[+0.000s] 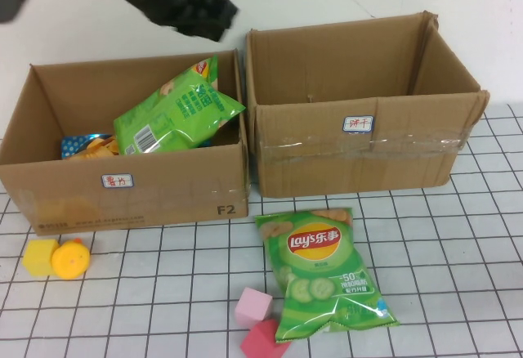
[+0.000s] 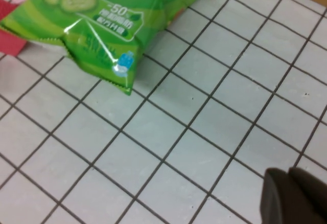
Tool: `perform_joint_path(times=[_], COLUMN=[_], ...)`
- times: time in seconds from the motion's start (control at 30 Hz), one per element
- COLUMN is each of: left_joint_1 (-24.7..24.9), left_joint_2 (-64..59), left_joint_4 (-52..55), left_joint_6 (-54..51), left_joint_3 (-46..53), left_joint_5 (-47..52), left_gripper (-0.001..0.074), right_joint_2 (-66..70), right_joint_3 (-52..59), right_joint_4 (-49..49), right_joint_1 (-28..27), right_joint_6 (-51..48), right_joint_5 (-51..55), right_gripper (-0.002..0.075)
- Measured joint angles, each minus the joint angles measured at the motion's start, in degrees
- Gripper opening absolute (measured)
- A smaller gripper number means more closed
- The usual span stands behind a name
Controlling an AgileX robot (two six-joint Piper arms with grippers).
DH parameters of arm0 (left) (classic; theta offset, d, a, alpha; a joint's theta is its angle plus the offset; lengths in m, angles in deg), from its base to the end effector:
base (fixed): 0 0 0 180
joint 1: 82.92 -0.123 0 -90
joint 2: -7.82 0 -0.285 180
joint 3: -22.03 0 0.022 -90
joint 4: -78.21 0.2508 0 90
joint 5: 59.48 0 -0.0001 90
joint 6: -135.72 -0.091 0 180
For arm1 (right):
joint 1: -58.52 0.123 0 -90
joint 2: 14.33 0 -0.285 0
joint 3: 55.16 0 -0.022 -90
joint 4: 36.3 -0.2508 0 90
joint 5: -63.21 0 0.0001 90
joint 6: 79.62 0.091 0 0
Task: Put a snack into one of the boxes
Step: Pick up the potato chip
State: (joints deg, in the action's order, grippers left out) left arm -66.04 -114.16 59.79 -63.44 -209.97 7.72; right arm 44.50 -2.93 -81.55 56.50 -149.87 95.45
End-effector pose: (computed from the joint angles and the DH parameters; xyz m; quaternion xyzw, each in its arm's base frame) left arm 0.4127 -0.1530 0.4085 0.2806 0.8751 -0.1528 0.3634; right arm 0.1550 0.0291 0.2377 -0.2892 0.8623 0.0687 0.4100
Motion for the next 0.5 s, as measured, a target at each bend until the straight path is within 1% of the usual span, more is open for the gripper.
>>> perform_joint_path(times=[0.03, 0.13, 0.27, 0.33, 0.4, 0.5], left_joint_1=[0.0, 0.0, -0.1, -0.1, -0.1, -0.1], left_joint_2=[1.1, 4.4, 9.44, 14.88, 19.35, 26.52], left_joint_4=[2.0, 5.6, 6.66, 6.66, 6.55, 5.92], left_joint_6=[0.66, 1.6, 1.83, 2.27, 2.4, 2.4], left_joint_3=[-0.11, -0.16, 2.22, 6.54, 11.01, 19.71], left_joint_5=[1.81, 4.26, 4.66, 4.82, 4.82, 4.22], left_gripper=[0.0092, 0.0027, 0.0006, 0.0001, 0.0001, -0.0001], right_joint_2=[0.0, 0.0, 0.0, 0.0, 0.0, 0.0], right_joint_3=[0.0, 0.0, 0.0, 0.0, 0.0, 0.0], right_joint_4=[0.0, -0.12, -1.99, -5.02, -8.97, -18.93], right_joint_1=[0.0, 0.0, 0.0, 0.0, 0.0, 0.0], right_joint_6=[-0.36, -1.29, -2.14, -4.5, -6.51, -12.76], right_joint_5=[0.12, 0.25, 0.25, -0.6, -1.69, -2.11], right_gripper=[-0.0001, -0.0001, -0.0001, 0.0002, 0.0028, 0.0132])
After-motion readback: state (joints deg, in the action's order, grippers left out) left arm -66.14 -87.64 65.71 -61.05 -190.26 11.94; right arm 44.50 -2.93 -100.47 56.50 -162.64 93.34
